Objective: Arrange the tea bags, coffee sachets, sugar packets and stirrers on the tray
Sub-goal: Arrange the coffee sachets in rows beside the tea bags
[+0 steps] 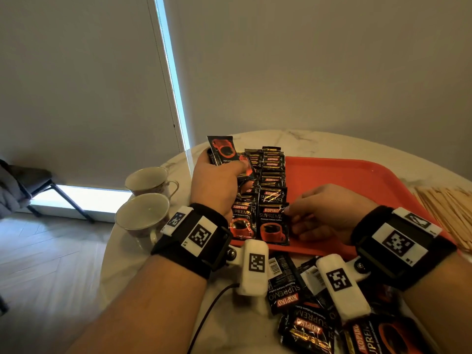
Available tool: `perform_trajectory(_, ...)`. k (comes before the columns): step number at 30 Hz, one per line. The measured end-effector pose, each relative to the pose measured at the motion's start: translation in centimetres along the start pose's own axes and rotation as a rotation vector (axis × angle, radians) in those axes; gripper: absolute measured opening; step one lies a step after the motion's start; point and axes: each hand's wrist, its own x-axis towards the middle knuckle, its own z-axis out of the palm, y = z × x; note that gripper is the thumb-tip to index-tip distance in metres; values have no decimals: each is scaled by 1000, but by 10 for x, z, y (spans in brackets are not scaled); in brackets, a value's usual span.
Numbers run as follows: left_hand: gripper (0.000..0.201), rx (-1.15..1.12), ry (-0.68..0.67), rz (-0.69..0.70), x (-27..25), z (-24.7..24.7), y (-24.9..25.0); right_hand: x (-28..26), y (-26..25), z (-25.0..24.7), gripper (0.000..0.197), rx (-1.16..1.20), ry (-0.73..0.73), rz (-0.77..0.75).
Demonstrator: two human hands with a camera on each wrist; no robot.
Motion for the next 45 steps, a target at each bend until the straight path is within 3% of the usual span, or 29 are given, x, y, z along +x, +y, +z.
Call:
perform_trajectory(22, 29, -14, -11, -16, -2, 1, 1, -1, 0, 2, 10, 37, 11, 12)
perform_trajectory(28, 31, -16, -5, -41, 0, 0, -1, -1, -3, -4, 11, 87, 79, -33)
perform_trajectory(45, 40, 220, -97, -84, 2, 1, -10, -4, -5, 5, 10, 141, 47, -20)
